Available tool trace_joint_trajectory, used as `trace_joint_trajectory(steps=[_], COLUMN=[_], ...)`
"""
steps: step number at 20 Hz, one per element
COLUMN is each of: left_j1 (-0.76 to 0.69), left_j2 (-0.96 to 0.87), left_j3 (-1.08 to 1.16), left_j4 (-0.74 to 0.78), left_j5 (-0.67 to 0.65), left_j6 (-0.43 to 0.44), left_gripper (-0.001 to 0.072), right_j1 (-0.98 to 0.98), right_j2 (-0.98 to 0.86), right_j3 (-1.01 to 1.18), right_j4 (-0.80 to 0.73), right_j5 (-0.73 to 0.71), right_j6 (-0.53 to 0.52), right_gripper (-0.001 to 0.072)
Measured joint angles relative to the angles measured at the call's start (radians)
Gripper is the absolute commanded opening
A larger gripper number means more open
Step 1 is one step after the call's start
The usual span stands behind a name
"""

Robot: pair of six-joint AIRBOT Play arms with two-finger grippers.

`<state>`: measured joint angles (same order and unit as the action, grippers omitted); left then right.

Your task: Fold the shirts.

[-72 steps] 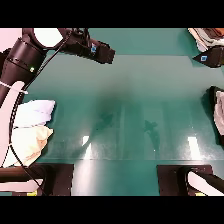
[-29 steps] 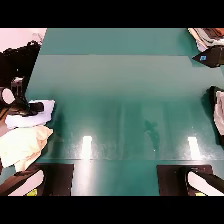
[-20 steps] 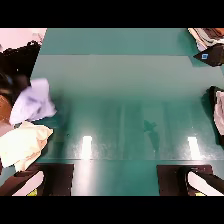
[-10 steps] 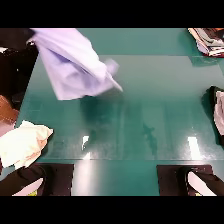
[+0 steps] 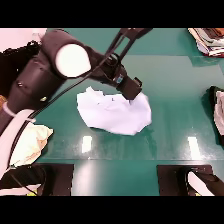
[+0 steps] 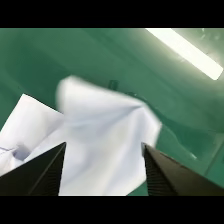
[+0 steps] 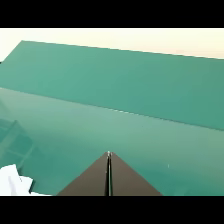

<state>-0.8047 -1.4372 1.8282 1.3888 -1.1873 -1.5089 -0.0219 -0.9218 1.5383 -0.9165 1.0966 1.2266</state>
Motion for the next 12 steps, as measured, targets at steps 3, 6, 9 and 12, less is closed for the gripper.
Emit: trace_joint_trajectory(steps=[3, 6, 9, 12], left_j1=[0.091, 0.266, 0.445, 0.573], left_j2=[-0.028, -0.039, -0.045, -0.058], left_j3=[-0.002, -0.046, -0.168, -0.351], left_j4=[0.067, 0.099, 0.087, 0.019], left_j5=[-0.032, -0.074, -0.079, -0.018], left_j6=[0.007, -0.018, -0.046, -0.055], left_gripper=[0.0552, 0.0552, 0.0552, 0.0551], right_j1=[0.0, 0.0, 0.0, 0.0], right_j2=[0.0, -0.001, -0.003, -0.003], right_j3=[0.0, 0.0, 0.0, 0.0], right_j4=[0.0, 0.0, 0.0, 0.0], right_j5=[0.014, 0.027, 0.035, 0.043], right_j6=[0.0, 0.0, 0.0, 0.0], right_gripper=[0.0018, 0.0018, 0.0018, 0.0018])
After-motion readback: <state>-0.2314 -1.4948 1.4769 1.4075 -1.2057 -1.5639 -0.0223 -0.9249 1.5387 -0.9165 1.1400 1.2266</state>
